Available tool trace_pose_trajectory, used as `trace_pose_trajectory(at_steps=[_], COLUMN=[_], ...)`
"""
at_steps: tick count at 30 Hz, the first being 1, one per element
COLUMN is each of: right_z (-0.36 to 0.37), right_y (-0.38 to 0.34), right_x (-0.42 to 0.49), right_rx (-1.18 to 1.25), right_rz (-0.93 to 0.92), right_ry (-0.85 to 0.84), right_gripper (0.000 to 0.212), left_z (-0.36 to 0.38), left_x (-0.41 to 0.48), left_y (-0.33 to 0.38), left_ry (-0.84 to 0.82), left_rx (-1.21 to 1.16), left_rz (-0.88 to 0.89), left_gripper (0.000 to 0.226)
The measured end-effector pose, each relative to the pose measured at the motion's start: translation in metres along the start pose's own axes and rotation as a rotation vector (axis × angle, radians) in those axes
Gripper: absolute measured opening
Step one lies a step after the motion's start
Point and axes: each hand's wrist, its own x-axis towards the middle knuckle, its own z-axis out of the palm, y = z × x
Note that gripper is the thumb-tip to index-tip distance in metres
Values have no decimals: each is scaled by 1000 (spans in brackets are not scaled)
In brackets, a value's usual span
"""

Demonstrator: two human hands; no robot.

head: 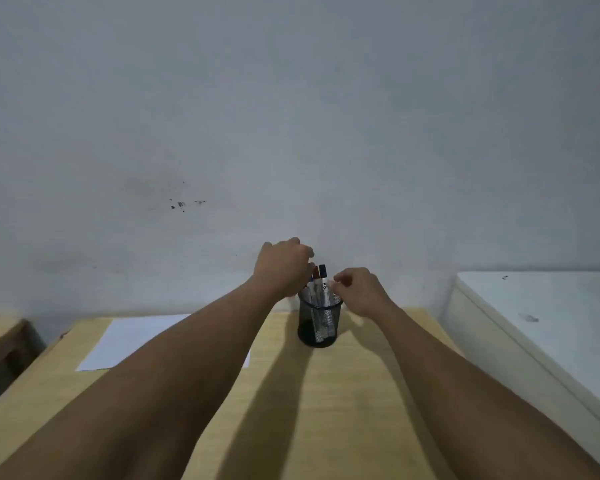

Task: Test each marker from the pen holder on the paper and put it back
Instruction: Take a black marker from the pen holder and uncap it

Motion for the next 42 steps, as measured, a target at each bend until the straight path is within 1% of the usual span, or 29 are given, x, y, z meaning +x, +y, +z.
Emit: trace_pose_trajectory(at_steps=[4, 7, 10, 15, 19, 23, 24, 25, 27, 29, 31, 33, 34, 35, 38, 40, 42], right_z=[9, 18, 21, 11, -12, -39, -44, -49, -56, -58, -55, -45, -38, -31, -5, 12, 29], right_y=[-1, 4, 6, -1, -26, -60, -67, -74, -87, -100, -116, -133, -142, -150, -175, -187, -197], right_x=[18, 24, 24, 19, 10, -12, -19, -26, -36, -43, -49, -56, -59, -62, -72, -74, -74], right_rx=[37, 55, 92, 129, 165, 352, 410, 474, 614, 813, 1070, 1264, 1305, 1301, 1166, 1128, 1125], right_rz=[36, 36, 32, 8, -31, -61, -57, -54, -31, 10, 51, 72, 63, 42, -22, -39, -29], right_ry=[-64, -40, 8, 39, 44, -60, -78, -81, -73, -77, -65, -69, -94, -137, -257, -281, -299], right_gripper=[33, 24, 19, 20, 20, 20, 21, 23, 27, 32, 33, 24, 18, 14, 7, 7, 8], left_z=[15, 25, 29, 15, -16, -63, -76, -86, -104, -117, -125, -129, -131, -133, -134, -132, -129], left_x=[16, 21, 25, 25, 22, 8, 3, -3, -19, -39, -63, -85, -94, -101, -117, -126, -135], left_y=[1, 2, 2, 5, 4, -9, -14, -21, -35, -53, -69, -83, -88, -93, -107, -120, -135], left_ry=[-56, -84, -51, 6, 32, 108, 134, 157, 186, 157, 67, 13, 4, 4, 48, 67, 34], left_rx=[4, -13, -33, -124, -313, -641, -709, -773, -904, -1061, -1127, -1064, -1013, -970, -854, -716, -597], left_rz=[4, 12, 16, 19, -61, -228, -266, -306, -385, -434, -405, -335, -298, -268, -224, -204, -193], left_gripper=[37, 35, 35, 32, 28, 24, 27, 30, 25, 26, 26, 22, 19, 16, 12, 15, 20])
